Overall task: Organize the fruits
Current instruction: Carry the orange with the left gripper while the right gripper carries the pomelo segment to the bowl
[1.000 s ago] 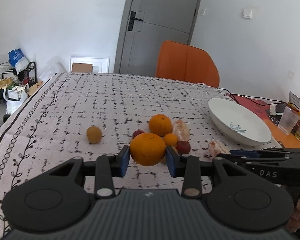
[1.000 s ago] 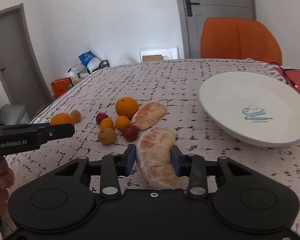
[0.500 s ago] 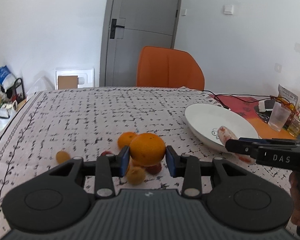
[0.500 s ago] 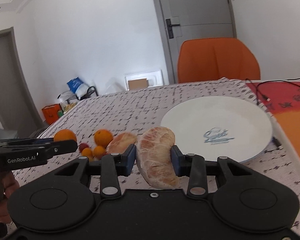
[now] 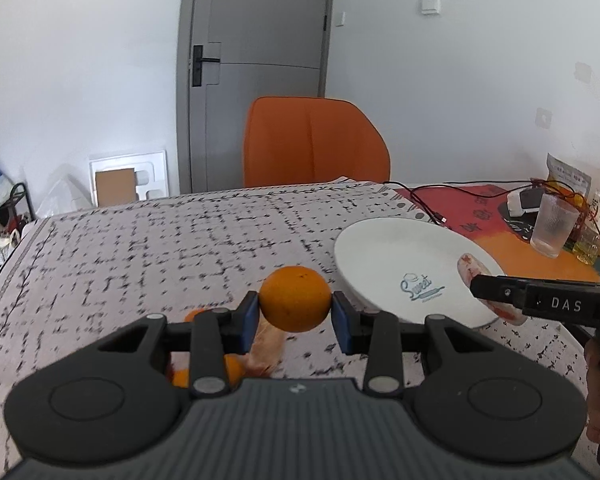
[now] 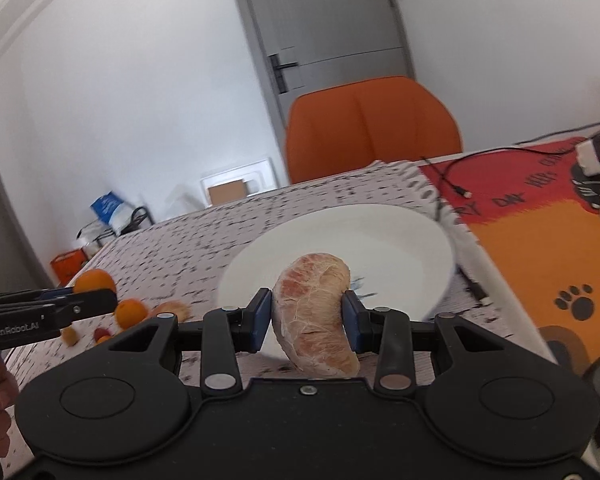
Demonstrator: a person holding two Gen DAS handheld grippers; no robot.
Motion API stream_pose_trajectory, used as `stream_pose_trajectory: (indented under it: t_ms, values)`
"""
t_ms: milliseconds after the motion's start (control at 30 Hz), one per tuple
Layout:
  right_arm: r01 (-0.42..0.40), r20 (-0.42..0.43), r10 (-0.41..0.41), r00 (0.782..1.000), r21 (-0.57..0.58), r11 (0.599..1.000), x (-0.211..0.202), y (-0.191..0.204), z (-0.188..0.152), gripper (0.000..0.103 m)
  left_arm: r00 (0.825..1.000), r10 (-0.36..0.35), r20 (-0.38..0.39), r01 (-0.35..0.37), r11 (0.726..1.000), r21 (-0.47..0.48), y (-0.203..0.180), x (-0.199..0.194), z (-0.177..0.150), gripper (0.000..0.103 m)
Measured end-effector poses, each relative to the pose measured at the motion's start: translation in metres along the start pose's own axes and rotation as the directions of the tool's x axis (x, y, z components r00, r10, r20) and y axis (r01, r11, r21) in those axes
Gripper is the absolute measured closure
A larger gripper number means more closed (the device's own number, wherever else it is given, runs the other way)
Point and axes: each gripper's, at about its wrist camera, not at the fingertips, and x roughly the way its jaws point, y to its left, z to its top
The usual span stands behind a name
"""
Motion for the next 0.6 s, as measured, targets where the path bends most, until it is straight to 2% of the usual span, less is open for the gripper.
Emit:
stream_pose_trajectory:
  t_ms: [267, 600]
  values:
    - [0.043, 0.012, -0.043, 0.999, 0.043, 0.998, 0.010, -0.031, 0.005, 0.067, 1.000, -0.026, -0.011, 0.026, 0.999, 0.035, -0.026, 0.024, 0.012, 0.066]
    - [0.088, 0.029, -0.090, 0.996, 0.061, 0.994, 0.027, -0.050, 0.014, 0.067, 0.998, -0.052, -0.034, 0.054, 0.997, 0.060, -0.051, 0.054, 0.021, 0.066]
